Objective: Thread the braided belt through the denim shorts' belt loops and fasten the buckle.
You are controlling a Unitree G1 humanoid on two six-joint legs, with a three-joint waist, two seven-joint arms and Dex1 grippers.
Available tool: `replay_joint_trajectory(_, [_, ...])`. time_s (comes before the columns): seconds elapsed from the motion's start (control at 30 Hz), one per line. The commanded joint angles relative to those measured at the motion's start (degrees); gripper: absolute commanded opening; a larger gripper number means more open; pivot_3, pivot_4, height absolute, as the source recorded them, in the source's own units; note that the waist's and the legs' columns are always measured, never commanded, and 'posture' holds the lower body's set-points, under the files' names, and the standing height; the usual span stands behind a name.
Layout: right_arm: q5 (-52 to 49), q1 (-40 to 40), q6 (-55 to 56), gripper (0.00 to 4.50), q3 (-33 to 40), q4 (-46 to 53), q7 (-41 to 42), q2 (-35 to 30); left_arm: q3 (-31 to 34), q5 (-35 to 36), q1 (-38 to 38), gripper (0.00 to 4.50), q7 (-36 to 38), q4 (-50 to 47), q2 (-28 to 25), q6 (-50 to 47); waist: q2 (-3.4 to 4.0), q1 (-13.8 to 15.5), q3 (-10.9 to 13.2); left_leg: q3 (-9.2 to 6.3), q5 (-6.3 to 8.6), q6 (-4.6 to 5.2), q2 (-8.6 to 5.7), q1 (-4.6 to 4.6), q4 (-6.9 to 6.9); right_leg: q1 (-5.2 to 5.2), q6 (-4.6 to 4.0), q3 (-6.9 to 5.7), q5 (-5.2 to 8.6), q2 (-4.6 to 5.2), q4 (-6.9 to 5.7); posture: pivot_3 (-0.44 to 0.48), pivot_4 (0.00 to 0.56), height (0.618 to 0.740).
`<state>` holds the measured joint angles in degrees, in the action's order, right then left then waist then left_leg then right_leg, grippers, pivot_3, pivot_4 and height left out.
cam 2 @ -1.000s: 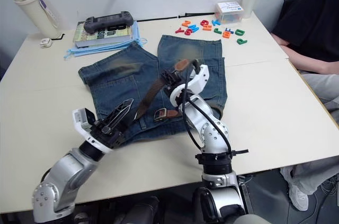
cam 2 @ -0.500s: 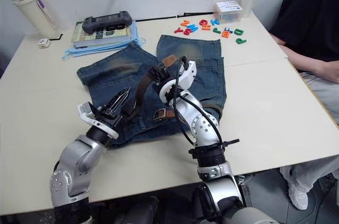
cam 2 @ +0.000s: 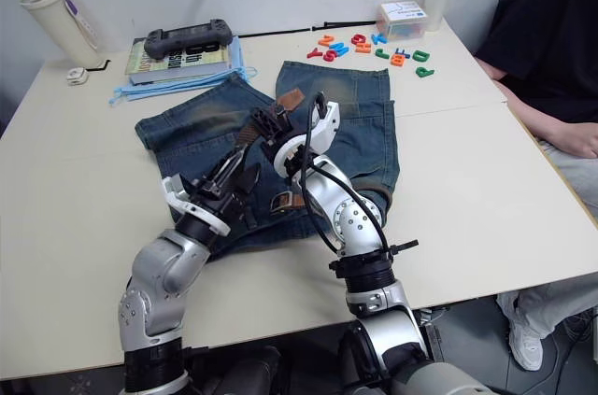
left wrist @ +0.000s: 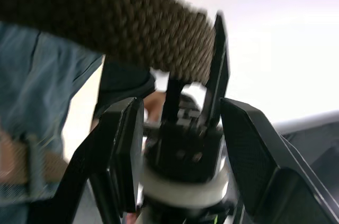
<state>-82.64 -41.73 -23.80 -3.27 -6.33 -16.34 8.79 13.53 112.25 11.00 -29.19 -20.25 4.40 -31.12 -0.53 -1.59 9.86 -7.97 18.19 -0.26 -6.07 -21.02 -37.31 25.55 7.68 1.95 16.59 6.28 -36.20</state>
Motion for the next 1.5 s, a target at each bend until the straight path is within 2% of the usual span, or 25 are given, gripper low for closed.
replay_joint_trajectory(0.03, [-1.9,-4.7,0.6,0.0,-0.6,2.1,0.7,14.1,-0.7,0.6,0.9,2.56,0.7,-0.4,1.1,2.9,0.0,0.0,0.0,0.0,0.0,0.0,0.0,-0.01,0.0,0.0,0.02,0.0,-0.02,0.0,0.03,0.0,0.15,0.738])
replay_joint_trajectory(0.47, [-1.9,-4.7,0.0,0.0,-1.4,2.1,0.3,12.8,-2.8,-1.5,4.0,2.56,3.2,1.2,0.8,5.6,0.0,0.0,0.0,0.02,0.0,0.05,0.0,-0.11,0.01,-0.01,0.11,-0.03,-0.18,-0.04,0.28,0.0,0.15,0.738])
replay_joint_trajectory(0.57, [-1.6,-4.9,0.1,0.0,-1.3,2.0,0.2,12.6,-2.5,-1.5,4.0,1.74,3.2,1.1,0.4,5.8,0.0,0.0,0.0,0.02,0.0,0.05,0.0,-0.11,0.0,-0.01,0.11,-0.02,-0.18,-0.04,0.28,0.0,0.15,0.738])
replay_joint_trajectory(0.7, [-1.3,-5.1,0.1,0.0,-1.2,1.7,0.2,12.3,-1.3,-1.5,4.1,0.04,3.3,1.2,-0.4,6.6,0.0,0.0,0.0,0.02,0.0,0.05,0.0,-0.11,0.01,-0.01,0.11,-0.02,-0.18,-0.04,0.29,0.0,0.15,0.738])
replay_joint_trajectory(0.97, [-0.7,-5.5,-1.2,0.0,-1.6,1.3,0.4,11.3,-0.7,-1.9,4.5,0.01,4.7,1.0,-2.0,6.3,0.0,0.0,0.0,0.02,0.0,0.05,0.0,-0.12,0.02,-0.01,0.11,-0.02,-0.18,-0.04,0.3,0.0,0.15,0.738])
replay_joint_trajectory(1.03, [-0.6,-5.7,-1.6,0.92,-1.7,1.4,0.5,11.0,-0.4,-1.5,4.7,0.0,4.9,0.9,-2.3,6.3,0.0,-0.1,0.0,0.02,0.0,0.05,0.01,-0.11,0.02,-0.01,0.11,-0.02,-0.18,-0.04,0.3,0.0,0.15,0.738])
replay_joint_trajectory(1.07, [-0.5,-5.8,-1.8,1.18,-1.7,1.4,0.5,10.9,-0.3,-1.5,4.7,0.0,5.0,1.0,-2.4,6.3,0.0,-0.1,0.0,0.02,0.0,0.05,0.02,-0.11,0.02,0.0,0.11,-0.02,-0.18,-0.05,0.3,0.0,0.15,0.738])
replay_joint_trajectory(1.17, [-0.9,-6.3,-2.7,2.4,-1.1,2.4,1.3,9.8,-0.1,-1.6,4.9,0.0,5.5,1.1,-2.4,6.6,0.01,0.0,0.0,0.02,0.0,0.05,0.04,-0.11,0.04,0.01,0.11,-0.02,-0.18,-0.05,0.3,0.0,0.15,0.738])
replay_joint_trajectory(1.23, [-1.3,-6.5,-3.4,2.98,-0.5,2.8,1.5,8.4,0.3,-1.5,5.2,0.0,5.9,1.4,-2.8,6.6,0.0,0.0,0.0,0.01,0.0,0.05,0.03,-0.12,0.05,0.01,0.11,-0.02,-0.18,-0.05,0.32,0.0,0.15,0.738])
replay_joint_trajectory(1.3, [-1.7,-5.8,-4.9,4.06,0.1,3.8,1.2,6.2,1.2,-1.2,5.5,0.0,5.9,1.6,-3.6,6.8,0.0,0.0,0.0,0.01,0.02,0.07,0.0,-0.15,0.04,0.0,0.12,-0.02,-0.19,-0.03,0.35,0.0,0.15,0.738])
replay_joint_trajectory(1.33, [-1.3,-4.6,-6.5,4.46,0.1,5.2,0.8,3.6,1.8,-0.9,5.5,0.0,5.9,1.5,-4.6,6.6,0.0,0.0,0.0,0.01,0.02,0.08,0.0,-0.15,0.03,0.0,0.12,-0.02,-0.19,-0.03,0.35,0.0,0.15,0.738])
replay_joint_trajectory(1.5, [1.1,0.3,-12.9,4.46,3.4,12.7,0.0,-8.6,6.1,0.8,3.2,0.0,5.1,-0.2,-11.2,3.1,0.01,0.1,0.0,-0.02,0.02,0.06,0.09,-0.16,0.12,0.05,0.11,0.01,-0.19,-0.04,0.37,0.0,0.15,0.738])
